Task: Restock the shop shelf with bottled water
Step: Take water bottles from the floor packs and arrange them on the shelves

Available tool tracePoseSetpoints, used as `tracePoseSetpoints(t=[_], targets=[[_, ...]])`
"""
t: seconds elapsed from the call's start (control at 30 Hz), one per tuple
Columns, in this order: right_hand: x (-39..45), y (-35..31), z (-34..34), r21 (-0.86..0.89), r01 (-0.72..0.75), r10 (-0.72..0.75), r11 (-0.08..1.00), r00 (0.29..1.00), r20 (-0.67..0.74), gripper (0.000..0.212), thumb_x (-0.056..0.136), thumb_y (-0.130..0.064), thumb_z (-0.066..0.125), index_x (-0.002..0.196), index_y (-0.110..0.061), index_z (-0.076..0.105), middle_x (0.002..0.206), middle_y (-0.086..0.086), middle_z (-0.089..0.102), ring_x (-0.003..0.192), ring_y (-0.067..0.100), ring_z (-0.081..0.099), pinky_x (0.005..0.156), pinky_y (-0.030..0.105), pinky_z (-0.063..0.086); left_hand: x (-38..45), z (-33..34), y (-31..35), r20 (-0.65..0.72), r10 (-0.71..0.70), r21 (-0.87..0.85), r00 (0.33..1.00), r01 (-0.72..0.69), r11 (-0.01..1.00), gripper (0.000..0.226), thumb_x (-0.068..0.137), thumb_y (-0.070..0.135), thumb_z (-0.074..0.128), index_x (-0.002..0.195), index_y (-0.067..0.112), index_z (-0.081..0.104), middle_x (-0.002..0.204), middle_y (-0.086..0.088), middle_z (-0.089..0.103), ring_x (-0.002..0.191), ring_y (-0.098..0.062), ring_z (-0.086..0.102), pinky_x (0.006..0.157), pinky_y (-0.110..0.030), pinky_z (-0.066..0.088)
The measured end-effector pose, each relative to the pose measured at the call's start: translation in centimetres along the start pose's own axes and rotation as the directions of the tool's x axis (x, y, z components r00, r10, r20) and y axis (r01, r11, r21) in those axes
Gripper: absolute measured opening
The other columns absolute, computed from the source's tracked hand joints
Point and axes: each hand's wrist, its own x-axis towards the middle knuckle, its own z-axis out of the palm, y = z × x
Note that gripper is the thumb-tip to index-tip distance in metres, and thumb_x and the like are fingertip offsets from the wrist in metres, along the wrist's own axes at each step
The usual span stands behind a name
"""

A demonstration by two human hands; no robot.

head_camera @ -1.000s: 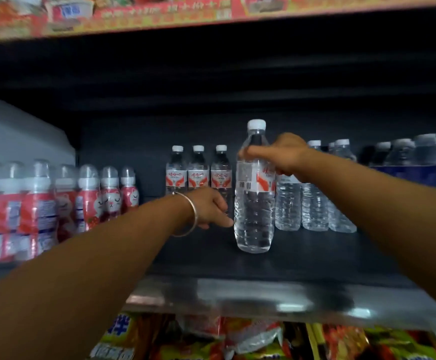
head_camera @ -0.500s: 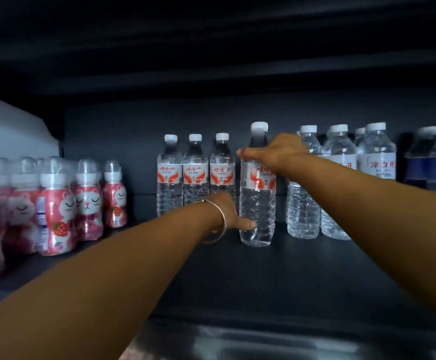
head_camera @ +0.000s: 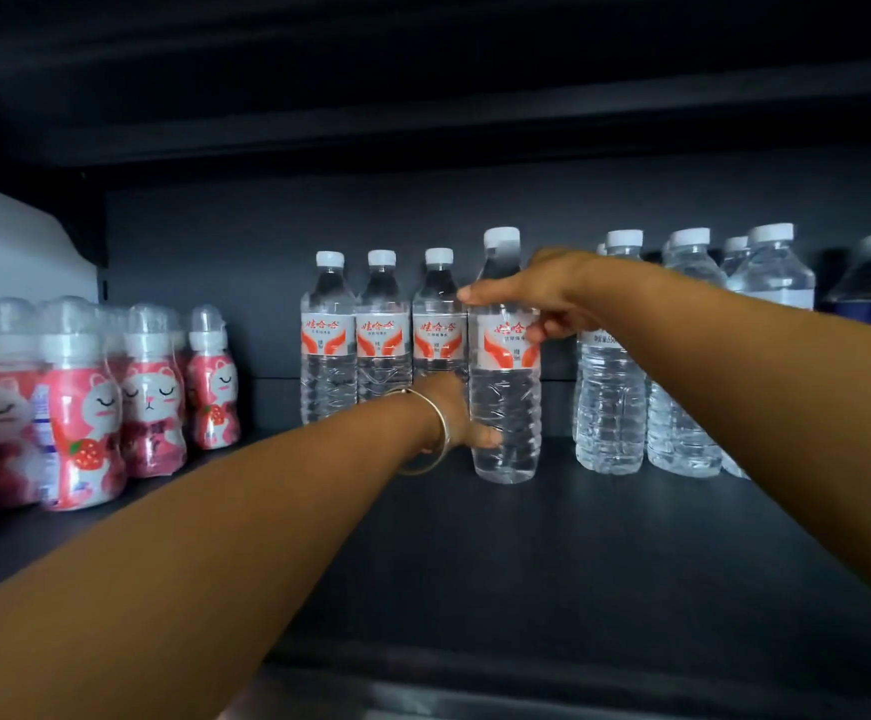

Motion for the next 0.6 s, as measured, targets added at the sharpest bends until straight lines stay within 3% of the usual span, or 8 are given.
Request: tracePoseSetpoints(t=[0.2, 0.33, 0.43, 0.6], targets=[[2.1, 0.3, 1.7, -0.035, 0.027, -0.034, 0.999, 0.975, -0.219, 0.05, 0.07, -0.056, 0.072, 0.067, -0.011, 0.051, 0.066, 0.006, 0.062, 0.047, 0.015, 0.053, 0.046, 0.024, 0.046, 2.2, 0.2, -1.1, -0.063, -0.014, 0.056, 0.998, 0.017, 0.998, 0.039, 0.081, 0.03, 0.069, 0.107, 0.003, 0.062, 0.112, -0.013, 0.065, 0.104, -0.029, 0.061, 0.092, -0.037, 0.048], [3.8, 0.5, 2.5, -0.067, 0.026, -0.044, 0.997, 0.96, -0.277, 0.05, 0.07, -0.06, 0.07, 0.071, -0.014, 0.051, 0.092, 0.007, 0.067, 0.078, 0.021, 0.067, 0.078, 0.034, 0.057, 3.4, 0.3, -1.9, -0.04, -0.012, 0.056, 0.999, 0.014, 0.998, 0.027, 0.084, 0.014, 0.065, 0.107, 0.0, 0.062, 0.109, -0.016, 0.066, 0.104, -0.031, 0.062, 0.09, -0.037, 0.051], [5.1, 0.7, 2.9, -0.132, 0.001, -0.039, 0.991, 0.957, -0.287, 0.051, 0.072, -0.063, 0.067, 0.075, -0.013, 0.054, 0.095, 0.006, 0.067, 0.082, 0.021, 0.067, 0.079, 0.033, 0.055, 4.1, 0.4, -2.3, -0.011, -0.013, 0.046, 1.0, 0.013, 0.999, 0.022, 0.087, 0.008, 0.056, 0.107, -0.001, 0.064, 0.111, -0.017, 0.066, 0.103, -0.029, 0.062, 0.094, -0.04, 0.05], [6.7, 1.3, 3.5, -0.134, -0.001, -0.038, 0.991, 0.956, -0.292, 0.051, 0.074, -0.063, 0.064, 0.086, -0.013, 0.059, 0.095, 0.005, 0.068, 0.086, 0.022, 0.067, 0.082, 0.035, 0.055, 4.6, 1.0, -2.6, 0.021, 0.026, 0.087, 0.999, -0.027, 0.996, 0.031, 0.095, 0.011, 0.043, 0.12, 0.001, 0.058, 0.125, -0.015, 0.058, 0.114, -0.026, 0.055, 0.1, -0.034, 0.044]])
